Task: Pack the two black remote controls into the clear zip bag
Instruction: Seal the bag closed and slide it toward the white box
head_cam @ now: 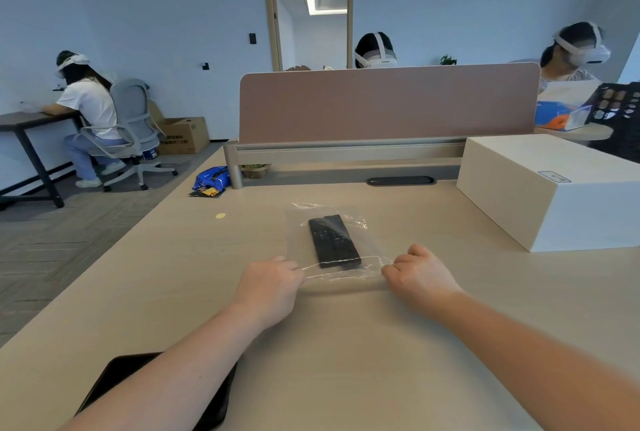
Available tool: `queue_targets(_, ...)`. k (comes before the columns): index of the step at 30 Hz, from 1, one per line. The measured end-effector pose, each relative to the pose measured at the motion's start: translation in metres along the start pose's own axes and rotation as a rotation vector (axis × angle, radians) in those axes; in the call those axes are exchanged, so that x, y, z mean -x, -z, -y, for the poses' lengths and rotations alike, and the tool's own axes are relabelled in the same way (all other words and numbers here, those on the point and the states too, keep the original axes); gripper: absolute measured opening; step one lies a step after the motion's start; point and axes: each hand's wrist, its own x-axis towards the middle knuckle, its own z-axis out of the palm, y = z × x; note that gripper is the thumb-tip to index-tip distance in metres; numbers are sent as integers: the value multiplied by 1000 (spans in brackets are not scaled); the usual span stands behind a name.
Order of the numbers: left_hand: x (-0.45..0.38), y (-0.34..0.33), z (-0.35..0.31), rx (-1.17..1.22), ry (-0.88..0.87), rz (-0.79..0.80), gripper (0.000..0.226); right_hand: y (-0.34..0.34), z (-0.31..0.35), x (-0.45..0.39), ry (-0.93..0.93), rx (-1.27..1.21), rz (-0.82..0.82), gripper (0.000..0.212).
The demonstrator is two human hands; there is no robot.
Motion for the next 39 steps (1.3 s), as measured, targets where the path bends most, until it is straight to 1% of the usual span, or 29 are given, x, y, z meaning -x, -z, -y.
queue_targets(4, -3, 6, -4, -5, -4, 3, 26, 3, -4, 6, -47, -9, 12, 31)
queue_targets(8, -3, 5, 1, -7, 1, -8, 28, 4, -8, 8, -74, -40, 63, 41)
queue_targets(14, 1, 3, 3, -14, 10, 8, 27, -2, -16, 20, -84, -98, 106, 44)
queue_targets(19, 3, 2, 1, 15, -49, -6, 26, -1, -15, 21, -85, -90, 109, 44)
queue_targets(22, 7, 7, -1, 65, -132, -69, 16, 3, -12, 18, -77, -48, 89, 46)
queue_targets(23, 8, 7, -1, 67, -153, -80, 16, 3, -11, 18, -65, -30, 78, 46)
queue_targets(26, 12, 4, 3, 49, -189, -65, 25, 2, -11, 15, -56, -35, 72, 47)
queue_targets(28, 15, 2, 6, 58, -196, -32, 33, 7, -8, 15, -14, 24, 67, 43)
queue_targets(29, 15, 1, 7, 85, -199, -16, 40, 7, -7, 16, 31, 8, 80, 38)
queue_targets(30, 15, 0, 8, 127, -181, -15, 47, 6, -7, 18, 24, -45, 103, 39)
queue_targets(32, 11, 1, 12, 223, -72, 75, 59, 11, -8, 20, -99, -162, 270, 50)
queue_targets(33, 7, 1, 12, 272, -5, 115, 60, 15, -9, 19, -196, -239, 291, 51)
queue_targets(35, -2, 5, 10, 383, 166, 171, 59, 21, -11, 14, -437, -428, 268, 50)
queue_targets(36, -6, 4, 10, 436, 256, 172, 56, 22, -13, 10, -550, -527, 240, 48)
queue_targets(39, -22, -6, 10, 559, 481, 175, 41, 19, -18, -4, -794, -762, 189, 41)
